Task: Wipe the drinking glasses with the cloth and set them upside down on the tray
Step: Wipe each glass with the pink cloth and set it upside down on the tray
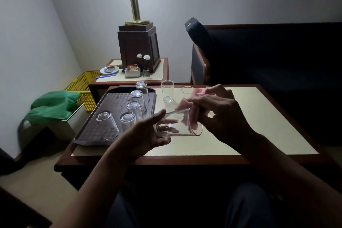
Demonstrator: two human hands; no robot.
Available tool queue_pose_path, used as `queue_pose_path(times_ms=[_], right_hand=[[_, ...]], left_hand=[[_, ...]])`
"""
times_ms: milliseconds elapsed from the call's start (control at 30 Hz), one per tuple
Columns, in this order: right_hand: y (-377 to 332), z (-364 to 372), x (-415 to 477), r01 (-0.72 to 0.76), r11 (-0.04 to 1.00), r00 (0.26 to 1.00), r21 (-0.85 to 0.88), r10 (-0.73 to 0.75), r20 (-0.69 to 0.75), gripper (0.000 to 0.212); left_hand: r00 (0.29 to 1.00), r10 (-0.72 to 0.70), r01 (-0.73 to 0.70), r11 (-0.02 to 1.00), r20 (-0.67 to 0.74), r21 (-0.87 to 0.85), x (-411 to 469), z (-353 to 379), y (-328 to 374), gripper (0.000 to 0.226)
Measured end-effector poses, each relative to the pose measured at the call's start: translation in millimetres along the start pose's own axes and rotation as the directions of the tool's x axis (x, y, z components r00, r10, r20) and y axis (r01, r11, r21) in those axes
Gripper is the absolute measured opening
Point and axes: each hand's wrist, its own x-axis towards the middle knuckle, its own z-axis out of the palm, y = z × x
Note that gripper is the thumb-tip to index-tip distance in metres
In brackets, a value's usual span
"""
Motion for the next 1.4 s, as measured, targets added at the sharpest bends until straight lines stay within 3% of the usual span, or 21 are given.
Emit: queue_pose_path(times_ms=[67,133,233,267,333,400,467,533,667,700,767,833,900,967,1067,1133,1200,1233,1267,1333,1400], right_hand=[[5.4,1.9,4.4,-0.045,0.998,0.999,0.049,0.046,-0.014,0.021],[10.3,2.8,5.7,-0.327,0.914,0.941,0.241,0.292,0.173,0.022],[21.3,11.9,-1.7,-0.738,0.511,0.673,0.441,0.503,0.543,0.021],[22.1,12.2,-3.4,-0.752,0.467,0.658,0.465,0.509,0.555,0.017],[20.4,7.6,-2.8,-0.668,0.511,0.744,0.541,0.474,0.471,0.011],[20.2,0.7,1.1,-0.493,0.697,0.870,0.521,0.377,0.317,0.012],[19.8,2.4,3.1,-0.384,0.822,0.920,0.420,0.304,0.246,0.012],[20.4,4.3,4.0,-0.560,0.683,0.827,0.470,0.427,0.366,0.014],[22.3,7.3,-5.2,-0.883,0.241,0.467,0.404,0.544,0.697,0.018],[21.3,7.9,-6.5,-0.891,0.184,0.443,0.414,0.547,0.710,0.019],[22.4,7.5,-4.5,-0.857,0.178,0.492,0.484,0.562,0.665,0.013],[22.9,5.5,0.6,-0.808,0.273,0.574,0.523,0.569,0.589,0.015],[23.3,6.1,4.2,-0.783,0.356,0.614,0.510,0.577,0.539,0.017],[22.8,7.8,4.3,-0.830,0.310,0.550,0.463,0.595,0.587,0.011],[22.7,11.1,0.3,-0.942,0.104,0.321,0.320,0.566,0.760,0.028],[21.6,10.8,-2.8,-0.944,0.074,0.308,0.322,0.549,0.777,0.030],[21.6,5.5,-2.0,-0.905,0.137,0.410,0.404,0.537,0.737,0.028],[22.1,1.5,-0.7,-0.877,0.173,0.468,0.449,0.523,0.712,0.030],[22.7,-2.6,0.9,-0.850,0.211,0.517,0.482,0.509,0.688,0.030],[24.2,-7.6,5.3,-0.809,0.259,0.578,0.528,0.510,0.637,0.024],[25.1,-6.1,8.6,-0.792,0.280,0.599,0.543,0.534,0.598,0.022]], left_hand=[[0.995,0.071,-0.075,0.995,0.071,0.059,-2.4,-1.1,2.6,0.045],[0.967,0.243,-0.254,0.947,0.083,0.196,-5.6,-2.8,6.2,0.042],[0.868,0.481,-0.470,0.712,0.126,0.521,-6.9,-2.1,12.8,0.059],[0.855,0.498,-0.477,0.643,0.146,0.599,-6.6,-1.4,14.3,0.062],[0.879,0.450,-0.441,0.640,0.157,0.629,-4.4,-2.0,14.0,0.063],[0.942,0.295,-0.332,0.774,0.158,0.539,-5.7,3.0,13.7,0.053],[0.963,0.204,-0.266,0.829,0.177,0.492,-5.2,4.6,12.2,0.041],[0.942,0.288,-0.336,0.772,0.176,0.539,-2.7,4.5,13.3,0.041],[0.716,0.644,-0.462,0.148,0.269,0.875,4.3,4.3,10.4,0.064],[0.691,0.668,-0.454,0.102,0.277,0.885,6.0,4.6,7.6,0.069],[0.726,0.641,-0.448,0.166,0.250,0.878,7.9,4.4,4.8,0.073],[0.824,0.510,-0.427,0.273,0.247,0.862,8.5,2.9,4.5,0.073],[0.834,0.462,-0.440,0.225,0.302,0.870,9.6,2.0,3.6,0.072],[0.775,0.562,-0.429,0.135,0.288,0.893,9.8,6.7,1.8,0.073],[0.591,0.726,-0.384,-0.129,0.351,0.914,17.1,11.5,-4.7,0.075],[0.545,0.742,-0.368,-0.207,0.390,0.907,19.1,11.6,-9.3,0.078],[0.608,0.728,-0.377,-0.088,0.318,0.922,17.5,7.5,-10.0,0.084],[0.689,0.688,-0.372,0.066,0.228,0.926,13.6,6.7,-6.8,0.086],[0.800,0.590,-0.354,0.313,0.112,0.881,10.2,5.8,-2.3,0.083],[0.965,0.263,-0.234,0.851,0.005,0.470,4.4,6.1,5.0,0.064],[0.970,0.236,-0.243,0.950,0.058,0.196,2.5,6.2,5.6,0.052]])
